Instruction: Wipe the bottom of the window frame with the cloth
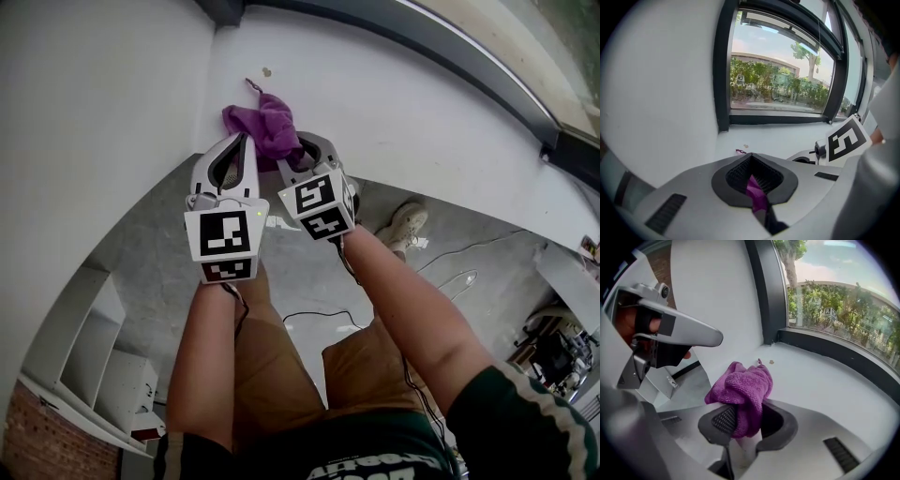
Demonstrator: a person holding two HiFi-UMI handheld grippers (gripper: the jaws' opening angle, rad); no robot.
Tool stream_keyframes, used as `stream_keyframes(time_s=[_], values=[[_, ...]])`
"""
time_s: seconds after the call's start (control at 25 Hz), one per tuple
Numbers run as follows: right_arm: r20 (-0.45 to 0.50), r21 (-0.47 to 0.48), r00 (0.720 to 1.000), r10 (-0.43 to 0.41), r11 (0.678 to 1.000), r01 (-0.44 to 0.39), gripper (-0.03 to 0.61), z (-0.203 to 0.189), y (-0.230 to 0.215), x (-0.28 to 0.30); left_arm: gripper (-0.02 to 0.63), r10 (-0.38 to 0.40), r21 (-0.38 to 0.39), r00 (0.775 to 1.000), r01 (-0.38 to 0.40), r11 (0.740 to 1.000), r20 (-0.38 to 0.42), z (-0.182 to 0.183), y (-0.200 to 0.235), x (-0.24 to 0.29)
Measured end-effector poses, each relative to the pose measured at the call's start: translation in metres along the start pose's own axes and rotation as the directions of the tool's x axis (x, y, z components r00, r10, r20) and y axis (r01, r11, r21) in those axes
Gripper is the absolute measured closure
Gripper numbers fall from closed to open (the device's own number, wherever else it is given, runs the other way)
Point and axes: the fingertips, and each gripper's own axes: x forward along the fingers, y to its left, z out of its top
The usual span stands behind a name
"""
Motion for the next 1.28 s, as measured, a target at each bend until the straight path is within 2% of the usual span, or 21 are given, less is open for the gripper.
stream_keyframes(time_s=[0.48,0.8,1.0,1.28], values=[[0.023,-0.008,0.999,0.047,0.999,-0.047,0.474,0.025,0.031,0.027,0.604,0.071,-0.039,0.997,-0.071,0.997,-0.013,-0.010,0.037,-0.018],[0.026,-0.009,0.993,0.111,0.994,-0.111,0.474,0.037,0.050,0.039,0.604,0.066,-0.050,0.998,-0.066,0.997,-0.013,-0.012,0.041,-0.020],[0.025,-0.021,0.990,0.136,0.991,-0.136,0.474,0.039,0.048,0.039,0.604,0.070,-0.065,0.997,-0.071,0.995,-0.017,-0.012,0.042,-0.016],[0.040,-0.013,0.991,0.128,0.992,-0.128,0.474,0.051,0.033,0.044,0.604,0.057,-0.068,0.998,-0.056,0.996,0.004,0.010,0.039,-0.001]])
